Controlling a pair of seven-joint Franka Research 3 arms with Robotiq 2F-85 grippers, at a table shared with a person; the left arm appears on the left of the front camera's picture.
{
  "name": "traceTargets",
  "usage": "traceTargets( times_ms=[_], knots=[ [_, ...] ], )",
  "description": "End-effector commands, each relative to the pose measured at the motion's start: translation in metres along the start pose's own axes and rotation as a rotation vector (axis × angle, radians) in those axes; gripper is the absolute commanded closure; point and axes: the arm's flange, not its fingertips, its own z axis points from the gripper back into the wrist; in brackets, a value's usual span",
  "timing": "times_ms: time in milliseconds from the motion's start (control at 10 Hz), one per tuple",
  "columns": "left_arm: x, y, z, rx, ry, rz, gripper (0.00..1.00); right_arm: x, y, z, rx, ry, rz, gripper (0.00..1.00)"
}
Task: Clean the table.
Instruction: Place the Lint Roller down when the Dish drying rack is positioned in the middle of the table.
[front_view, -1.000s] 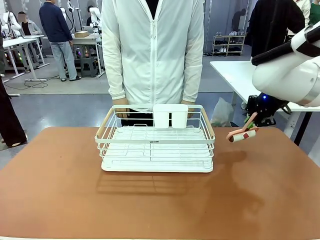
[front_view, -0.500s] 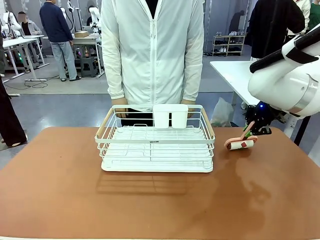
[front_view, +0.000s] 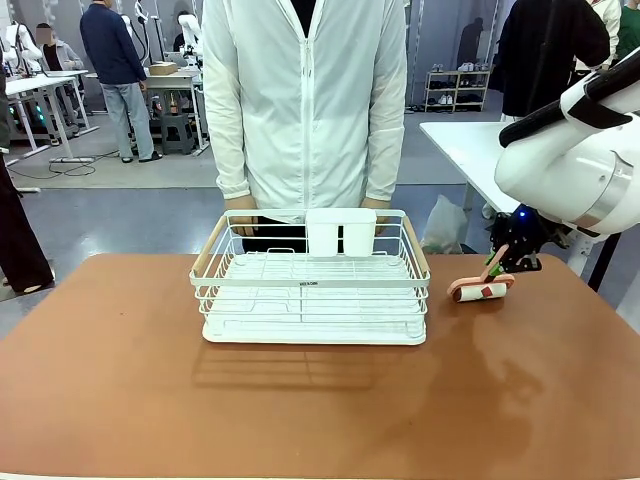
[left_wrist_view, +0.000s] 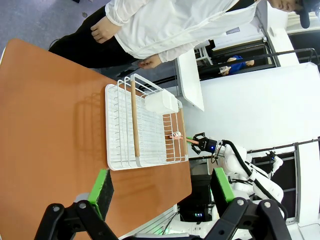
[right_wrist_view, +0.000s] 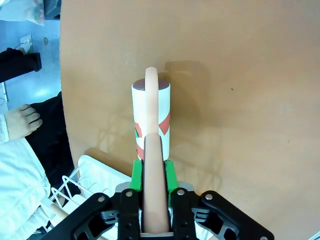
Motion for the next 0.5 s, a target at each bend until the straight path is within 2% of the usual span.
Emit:
traceTargets(
  times_ms=[0, 100, 200, 300, 400],
  knots=[
    [0.0, 0.0, 0.003, -0.024, -0.006, -0.005, 0.0, -0.008, -0.004, 0.01, -0.021, -0.004, -0.004, 0.43],
    [0.0, 0.0, 0.003, -0.024, -0.006, -0.005, 0.0, -0.012, -0.005, 0.019, -0.029, -0.011, -0.001, 0.18],
    [0.0, 0.0, 0.003, -0.024, -0.006, -0.005, 0.0, -0.018, -0.007, 0.03, -0.046, -0.024, 0.01, 0.07],
    [0.0, 0.0, 0.003, -0.024, -0.006, -0.005, 0.0, -0.024, -0.01, 0.04, -0.068, -0.048, 0.022, 0.0],
    [0.0, 0.0, 0.003, -0.024, -0.006, -0.005, 0.0, -0.031, -0.014, 0.052, -0.134, -0.076, 0.045, 0.0]
  ],
)
